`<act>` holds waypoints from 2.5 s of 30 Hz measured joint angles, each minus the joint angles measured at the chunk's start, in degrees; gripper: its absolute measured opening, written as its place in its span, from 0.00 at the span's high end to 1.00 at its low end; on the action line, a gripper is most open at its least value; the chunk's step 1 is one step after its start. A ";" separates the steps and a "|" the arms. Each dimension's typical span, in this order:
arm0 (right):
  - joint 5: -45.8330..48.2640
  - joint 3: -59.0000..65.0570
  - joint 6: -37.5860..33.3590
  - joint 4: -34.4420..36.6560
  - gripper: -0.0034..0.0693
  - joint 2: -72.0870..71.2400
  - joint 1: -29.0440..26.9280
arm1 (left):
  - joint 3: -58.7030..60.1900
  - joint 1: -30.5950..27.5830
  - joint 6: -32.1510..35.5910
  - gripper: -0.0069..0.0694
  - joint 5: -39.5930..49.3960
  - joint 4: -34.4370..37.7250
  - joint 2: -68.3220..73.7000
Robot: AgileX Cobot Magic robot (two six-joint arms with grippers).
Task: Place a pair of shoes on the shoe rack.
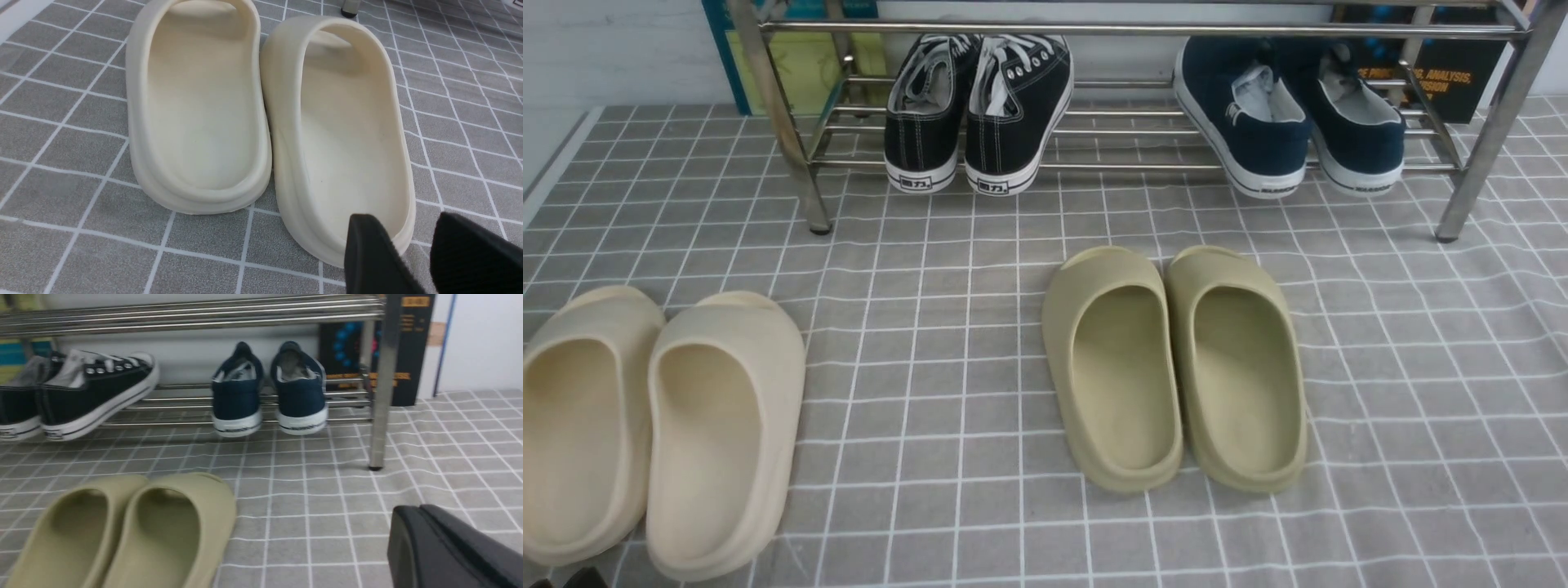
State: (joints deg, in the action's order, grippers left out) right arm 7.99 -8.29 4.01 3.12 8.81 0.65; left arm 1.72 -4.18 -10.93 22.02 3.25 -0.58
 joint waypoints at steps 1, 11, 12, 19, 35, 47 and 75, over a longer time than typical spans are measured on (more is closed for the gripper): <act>-0.22 2.37 0.00 0.00 0.95 -1.51 -1.27 | 0.00 0.00 0.00 0.60 0.00 0.00 0.00; 6.88 9.74 0.00 -2.14 0.95 -9.37 -5.22 | 0.00 0.00 0.05 0.60 0.00 0.00 0.00; 7.57 9.74 0.00 -2.21 0.95 -9.37 -5.22 | 0.00 0.00 0.05 0.60 0.00 0.00 0.00; 10.82 9.74 0.00 -3.12 0.96 -9.37 -2.43 | 0.00 0.00 0.05 0.60 0.00 0.00 0.00; 13.67 9.28 0.00 -4.28 0.96 -9.37 -1.97 | 0.00 0.00 0.05 0.60 0.00 0.00 0.00; 13.71 9.28 0.00 -4.28 0.95 -9.37 -1.97 | 0.00 0.00 0.05 0.60 0.00 0.00 0.00; 13.78 9.28 0.00 -4.28 0.92 -9.37 -1.97 | 0.00 0.00 0.05 0.60 0.00 0.00 0.00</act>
State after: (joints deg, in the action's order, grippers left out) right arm 21.77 0.99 4.01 -1.16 -0.56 -1.32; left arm 1.72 -4.18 -10.89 22.02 3.25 -0.58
